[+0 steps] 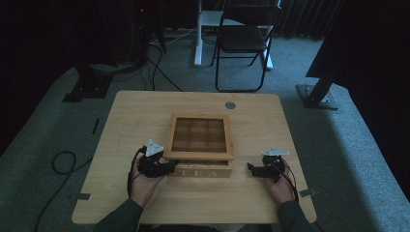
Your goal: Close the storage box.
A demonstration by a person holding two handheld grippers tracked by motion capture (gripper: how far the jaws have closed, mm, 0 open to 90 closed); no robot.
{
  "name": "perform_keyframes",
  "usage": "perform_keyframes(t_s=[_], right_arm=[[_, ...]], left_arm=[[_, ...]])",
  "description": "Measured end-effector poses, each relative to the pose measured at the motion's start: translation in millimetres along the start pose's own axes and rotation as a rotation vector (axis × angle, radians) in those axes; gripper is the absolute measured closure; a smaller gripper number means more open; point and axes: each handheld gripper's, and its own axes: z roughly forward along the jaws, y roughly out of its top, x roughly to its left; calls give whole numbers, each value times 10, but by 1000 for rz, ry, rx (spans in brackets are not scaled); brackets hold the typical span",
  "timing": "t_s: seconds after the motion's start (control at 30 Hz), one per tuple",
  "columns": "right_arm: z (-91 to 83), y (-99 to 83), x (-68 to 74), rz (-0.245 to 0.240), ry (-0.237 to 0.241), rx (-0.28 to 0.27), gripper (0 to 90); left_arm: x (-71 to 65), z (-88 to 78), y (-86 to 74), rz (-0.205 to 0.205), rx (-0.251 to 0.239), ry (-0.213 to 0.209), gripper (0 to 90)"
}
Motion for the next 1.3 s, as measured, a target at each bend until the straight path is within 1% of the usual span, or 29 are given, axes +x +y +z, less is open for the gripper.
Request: perform_keyframes(t_s=[0.6, 1.2, 1.3], right_arm=[[0, 0, 0, -1, 0, 0, 128], [-1, 0, 1, -4, 3, 1, 128], [-1, 0, 1, -4, 3, 1, 128]], left_arm=[[-34, -18, -73, 12, 14, -1, 359], [-60, -37, -118, 21, 22, -5, 391], [-68, -51, -126, 25, 23, -12, 400]])
